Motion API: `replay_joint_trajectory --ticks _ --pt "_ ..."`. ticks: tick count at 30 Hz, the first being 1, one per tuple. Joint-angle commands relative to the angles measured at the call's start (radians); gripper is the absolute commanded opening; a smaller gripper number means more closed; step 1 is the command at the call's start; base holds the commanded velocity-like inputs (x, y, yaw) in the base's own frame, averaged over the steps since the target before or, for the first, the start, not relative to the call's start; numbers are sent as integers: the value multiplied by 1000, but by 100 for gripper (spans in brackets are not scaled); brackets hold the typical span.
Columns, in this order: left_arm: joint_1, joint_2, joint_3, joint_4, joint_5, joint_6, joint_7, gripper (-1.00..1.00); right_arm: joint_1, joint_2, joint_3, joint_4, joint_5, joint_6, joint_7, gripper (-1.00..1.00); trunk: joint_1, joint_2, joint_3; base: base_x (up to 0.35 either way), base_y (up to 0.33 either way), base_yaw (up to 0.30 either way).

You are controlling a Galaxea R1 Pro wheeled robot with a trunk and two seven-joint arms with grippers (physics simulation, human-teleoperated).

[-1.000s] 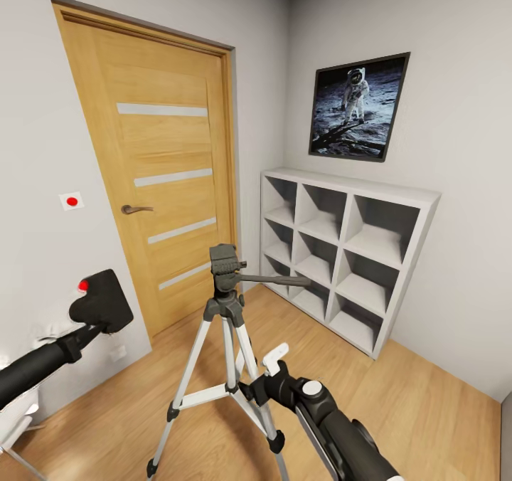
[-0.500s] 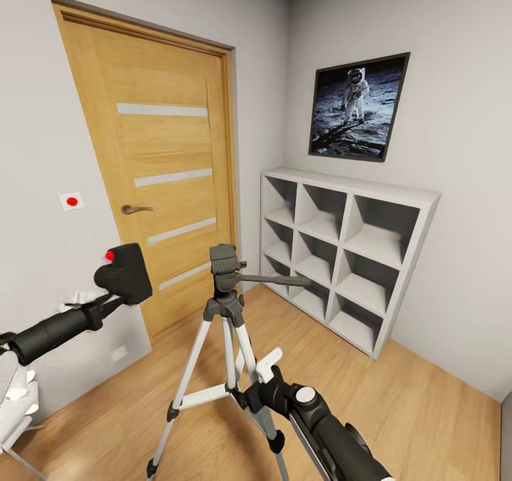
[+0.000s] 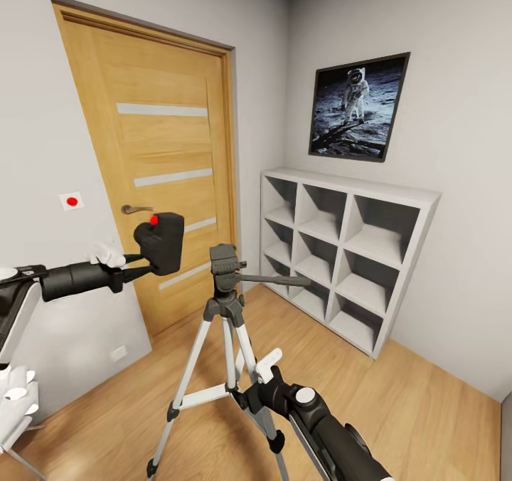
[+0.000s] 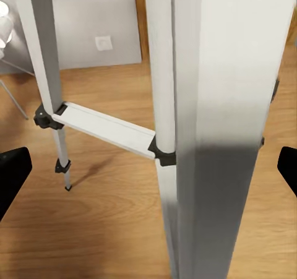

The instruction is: Attach the digital camera to the camera tripod in the bedroom.

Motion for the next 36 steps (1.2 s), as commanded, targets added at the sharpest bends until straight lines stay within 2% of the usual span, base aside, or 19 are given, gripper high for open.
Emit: replay_joint_trajectory --ticks 1,6,10,11,15,16,20,25,26,27,28,29,33,34,36 --pt "-16 2 -10 1 -18 17 -21 -100 -1 0 -1 -2 5 5 4 100 1 -2 -2 0 0 0" --pt "-86 6 -40 9 -100 49 -104 -100 -1 -1 -3 -5 3 1 3 100 1 -2 -2 0 0 0" --pt "-152 9 -60 33 -129 58 -176 -100 -1 -2 -4 -7 2 -8 3 100 1 -2 -2 0 0 0" --pt "-190 10 -73 47 -140 61 -208 -100 -1 -2 -4 -9 2 -12 3 100 1 -2 -2 0 0 0" --pt "-270 11 -111 78 -171 63 -257 -100 0 -3 -5 -13 1 -16 3 100 1 -2 -2 0 0 0" --pt "-270 11 -111 78 -171 63 -257 -100 0 -3 -5 -13 1 -16 3 100 1 -2 -2 0 0 0" --pt "-358 7 -175 119 -202 64 -304 -100 0 -4 -6 -15 1 -17 3 100 1 -2 -2 0 0 0" --pt "-483 4 -285 200 -218 65 -353 -100 1 -3 -6 -15 1 -17 1 100 1 -2 -2 0 0 0" --pt "-483 4 -285 200 -218 65 -353 -100 1 -3 -6 -15 1 -17 1 100 1 -2 -2 0 0 0" --pt "-511 4 -307 225 -220 65 -360 -100 1 -3 -5 -16 1 -17 1 100 1 -2 -2 0 0 0" --pt "-571 3 -349 276 -222 65 -383 -100 1 -2 -5 -16 2 -17 0 100 1 -2 -2 0 0 0" --pt "-571 3 -349 276 -222 65 -383 -100 1 -2 -5 -16 2 -17 0 100 1 -2 -2 0 0 0" --pt "-685 -7 -427 359 -225 65 -427 -100 1 -1 -4 -13 2 -17 -1 100 1 -2 -2 0 0 0" --pt "-685 -7 -427 359 -225 65 -427 -100 1 -1 -4 -13 2 -17 -1 100 1 -2 -2 0 0 0" --pt "-731 -12 -466 386 -226 65 -439 -100 1 -1 -4 -12 2 -17 -1 100 1 -2 -2 0 0 0"
